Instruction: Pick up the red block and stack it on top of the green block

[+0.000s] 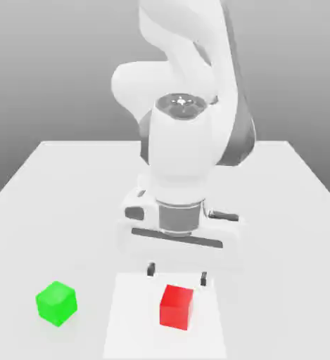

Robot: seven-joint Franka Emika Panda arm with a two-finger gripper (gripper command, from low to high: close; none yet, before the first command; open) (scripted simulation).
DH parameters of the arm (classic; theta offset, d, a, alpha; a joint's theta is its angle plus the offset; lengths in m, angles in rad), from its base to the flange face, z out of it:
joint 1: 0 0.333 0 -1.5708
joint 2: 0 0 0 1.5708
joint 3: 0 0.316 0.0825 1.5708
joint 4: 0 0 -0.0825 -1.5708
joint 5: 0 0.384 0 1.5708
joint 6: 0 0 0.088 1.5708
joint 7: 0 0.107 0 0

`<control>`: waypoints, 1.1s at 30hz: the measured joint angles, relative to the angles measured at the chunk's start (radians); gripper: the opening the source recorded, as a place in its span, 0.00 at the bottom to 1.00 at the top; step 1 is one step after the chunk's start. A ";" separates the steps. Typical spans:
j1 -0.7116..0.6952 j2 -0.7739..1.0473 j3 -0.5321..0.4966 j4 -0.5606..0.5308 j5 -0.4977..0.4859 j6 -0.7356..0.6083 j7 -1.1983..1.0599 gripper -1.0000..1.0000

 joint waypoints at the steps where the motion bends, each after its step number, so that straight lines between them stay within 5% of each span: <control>1: 0.007 0.036 -0.009 0.004 -0.010 0.030 0.008 0.50; 3: 0.023 0.109 -0.029 0.014 -0.028 0.092 0.022 0.50; 4: 0.024 0.127 -0.032 0.017 -0.034 0.106 0.026 0.00; 11: 0.022 0.123 -0.029 0.016 -0.038 0.104 0.030 0.00; 17: -0.005 -0.064 -0.009 -0.009 0.022 -0.057 -0.017 0.00; 24: -0.302 -0.129 -0.153 0.047 0.049 -0.178 -0.088 0.00; 30: -0.349 0.022 -0.156 0.069 0.082 -0.050 -0.124 0.00; 31: -0.351 0.043 -0.153 0.070 0.086 -0.030 -0.127 1.00; 33: -0.351 0.043 -0.153 0.070 0.086 -0.030 -0.127 1.00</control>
